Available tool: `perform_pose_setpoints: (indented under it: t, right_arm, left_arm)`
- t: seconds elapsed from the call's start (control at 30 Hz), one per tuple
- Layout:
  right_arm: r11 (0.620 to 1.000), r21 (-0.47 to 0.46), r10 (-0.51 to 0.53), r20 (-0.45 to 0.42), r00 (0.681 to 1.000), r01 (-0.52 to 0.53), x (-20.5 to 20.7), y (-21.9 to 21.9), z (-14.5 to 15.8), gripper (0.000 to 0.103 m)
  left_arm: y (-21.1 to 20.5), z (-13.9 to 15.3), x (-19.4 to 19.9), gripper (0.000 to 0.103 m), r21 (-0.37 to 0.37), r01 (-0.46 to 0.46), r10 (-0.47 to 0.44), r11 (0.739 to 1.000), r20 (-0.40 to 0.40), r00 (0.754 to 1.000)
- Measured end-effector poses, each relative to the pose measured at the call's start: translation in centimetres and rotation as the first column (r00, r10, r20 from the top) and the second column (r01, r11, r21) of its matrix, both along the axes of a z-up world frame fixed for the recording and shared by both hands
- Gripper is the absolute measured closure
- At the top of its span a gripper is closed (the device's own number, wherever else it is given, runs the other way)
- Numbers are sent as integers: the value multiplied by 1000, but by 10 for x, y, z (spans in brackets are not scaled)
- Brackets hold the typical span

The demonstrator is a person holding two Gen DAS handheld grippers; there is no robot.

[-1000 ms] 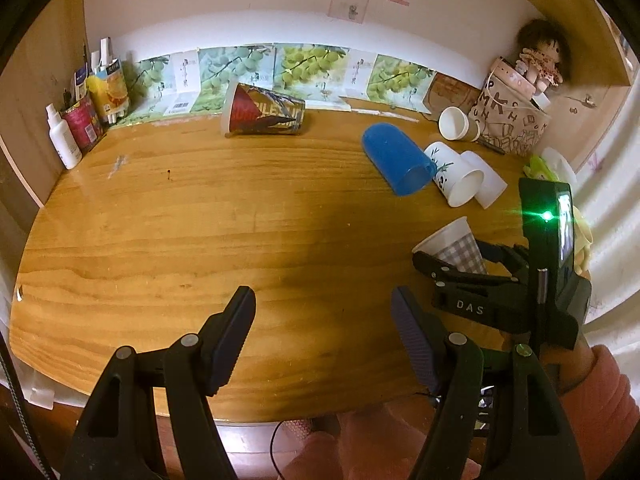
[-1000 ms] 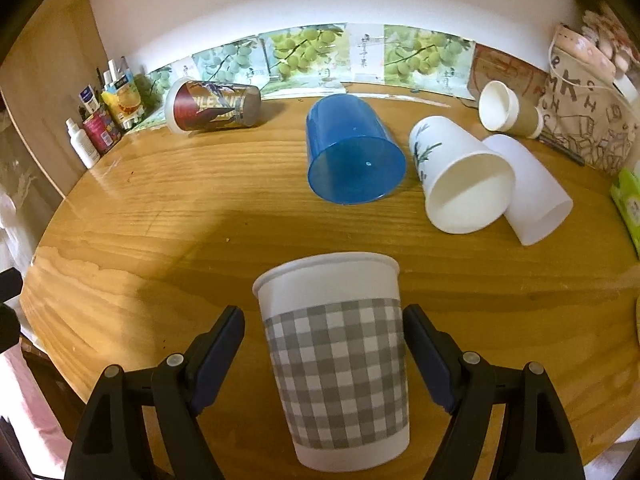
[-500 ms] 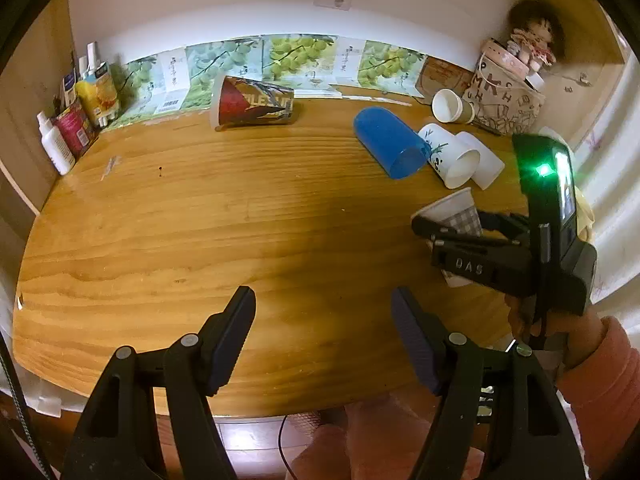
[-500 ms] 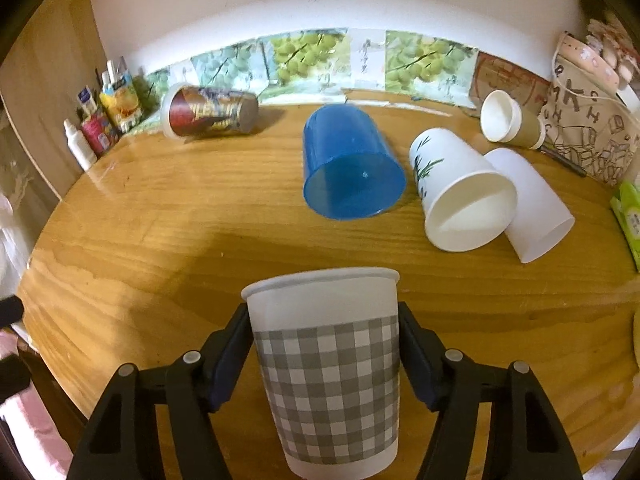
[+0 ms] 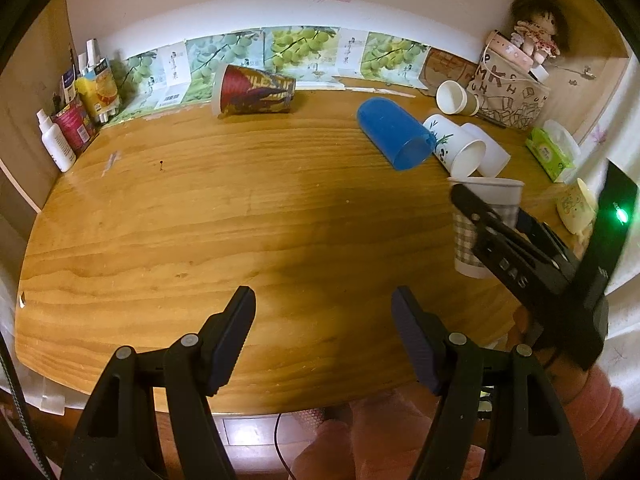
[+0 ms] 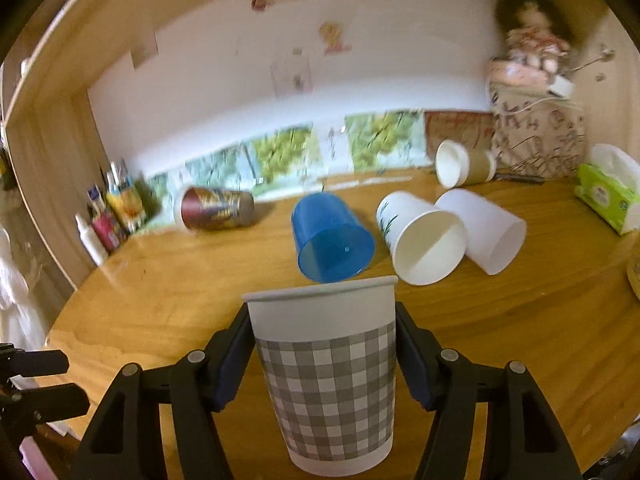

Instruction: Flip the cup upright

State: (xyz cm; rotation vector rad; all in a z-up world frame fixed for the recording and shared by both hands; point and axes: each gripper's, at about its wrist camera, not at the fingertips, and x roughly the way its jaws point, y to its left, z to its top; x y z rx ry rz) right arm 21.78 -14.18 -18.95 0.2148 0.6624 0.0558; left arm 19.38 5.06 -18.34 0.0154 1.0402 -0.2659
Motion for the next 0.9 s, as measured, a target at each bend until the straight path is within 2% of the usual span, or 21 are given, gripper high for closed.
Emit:
perform_pose_setpoints:
  t: [0.3,0.63,0.9]
  right_arm:
    - [998,-51,-24,161,987,33,-20,17,-1,37]
    - [997,33,-81,157,984,76,-29,13,-25,37]
    - [995,30,-95,168,981,91,-32,13,-26,37]
  left_arm:
    - [4,-9,1,29,36,-3,4,999,-23,1000]
    - [3,-15,1,29,78,23,-21,997,-19,1000]
    - [0,-16,0,29,71,41,-40,997,-23,999]
